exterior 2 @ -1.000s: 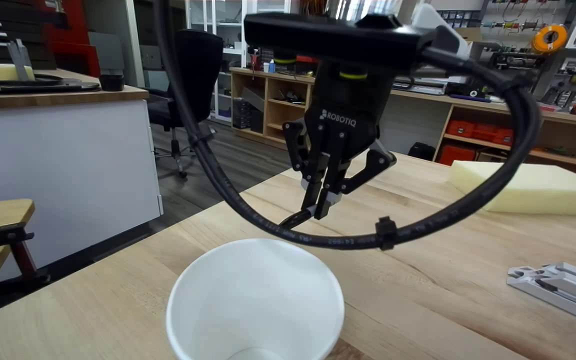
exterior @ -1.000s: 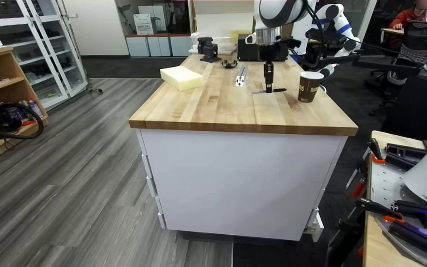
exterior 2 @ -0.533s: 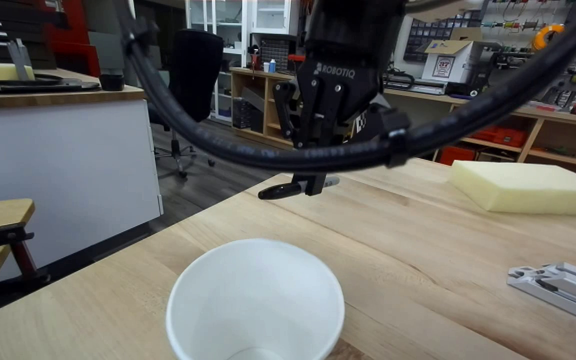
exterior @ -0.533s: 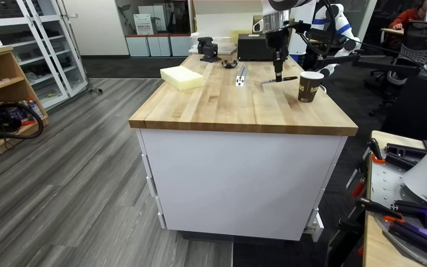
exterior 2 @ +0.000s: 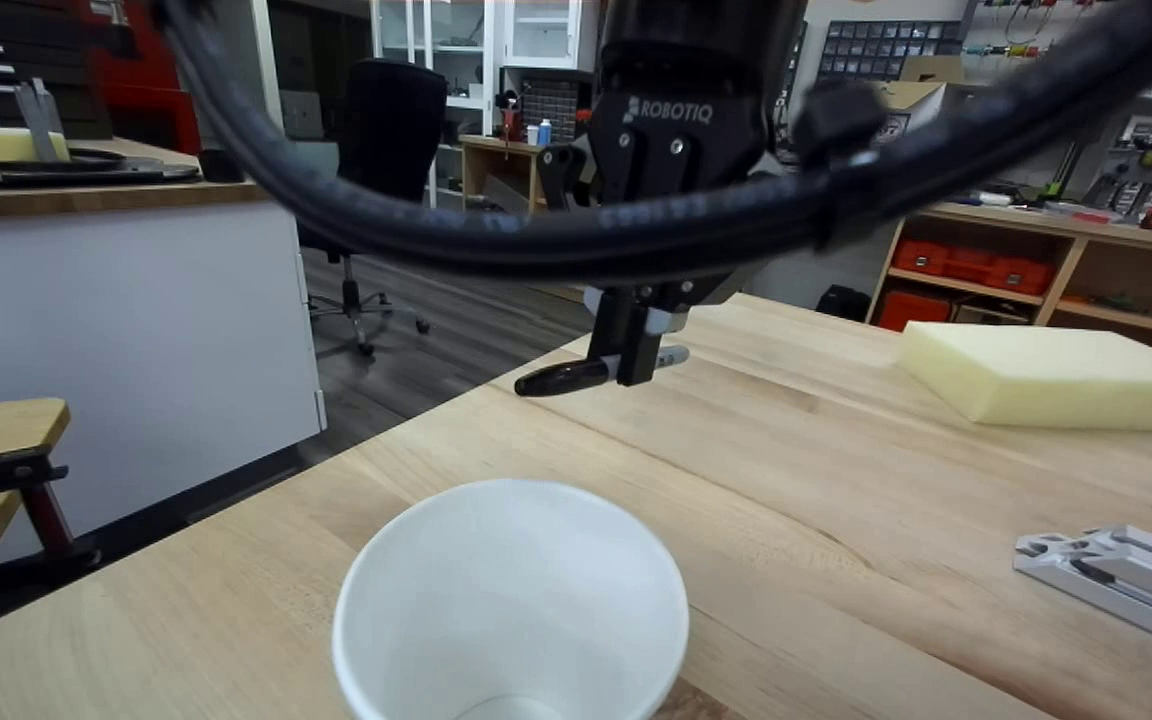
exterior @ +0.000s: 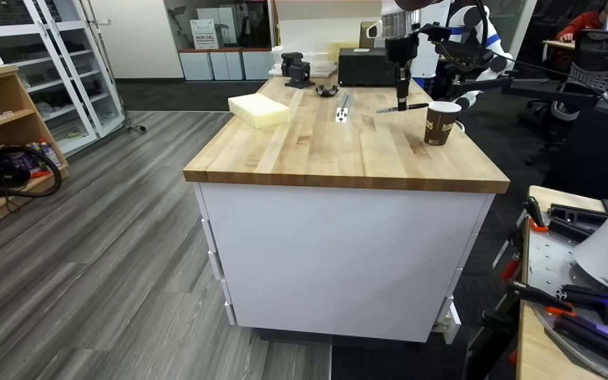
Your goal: Pick the pen on the counter and put it in the cup
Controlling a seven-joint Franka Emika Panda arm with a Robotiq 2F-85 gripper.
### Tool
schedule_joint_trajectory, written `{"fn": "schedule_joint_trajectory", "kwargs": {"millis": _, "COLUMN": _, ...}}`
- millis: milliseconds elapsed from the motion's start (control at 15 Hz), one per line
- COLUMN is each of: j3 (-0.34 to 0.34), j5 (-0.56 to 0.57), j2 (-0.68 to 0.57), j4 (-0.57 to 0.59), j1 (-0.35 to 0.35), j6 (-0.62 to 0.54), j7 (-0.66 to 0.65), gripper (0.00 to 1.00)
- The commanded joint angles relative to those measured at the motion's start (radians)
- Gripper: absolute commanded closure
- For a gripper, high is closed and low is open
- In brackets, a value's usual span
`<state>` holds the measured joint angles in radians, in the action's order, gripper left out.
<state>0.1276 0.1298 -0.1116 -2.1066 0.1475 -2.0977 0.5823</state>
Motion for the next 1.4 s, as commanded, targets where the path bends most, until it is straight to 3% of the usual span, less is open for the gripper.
{"fn": "schedule_joint_trajectory", "kwargs": {"millis": 0, "j3": 0.007, "j5": 0.052, "j2": 0.071, "j4": -0.07, "j1": 0.006, "j6": -0.052, "j7": -0.032, "gripper": 0.93}}
{"fn": "schedule_joint_trajectory", "kwargs": {"millis": 800, "j3": 0.059, "j5": 0.12, "j2": 0.207, "j4": -0.197, "j1": 0.017, "j6": -0.188, "j7": -0.079, "gripper": 0.93}}
{"fn": "schedule_joint_trajectory", "kwargs": {"millis": 1333, "j3": 0.085, "j5": 0.105, "j2": 0.291, "j4": -0.293, "j1": 0.021, "j6": -0.31, "j7": -0.1, "gripper": 0.93}}
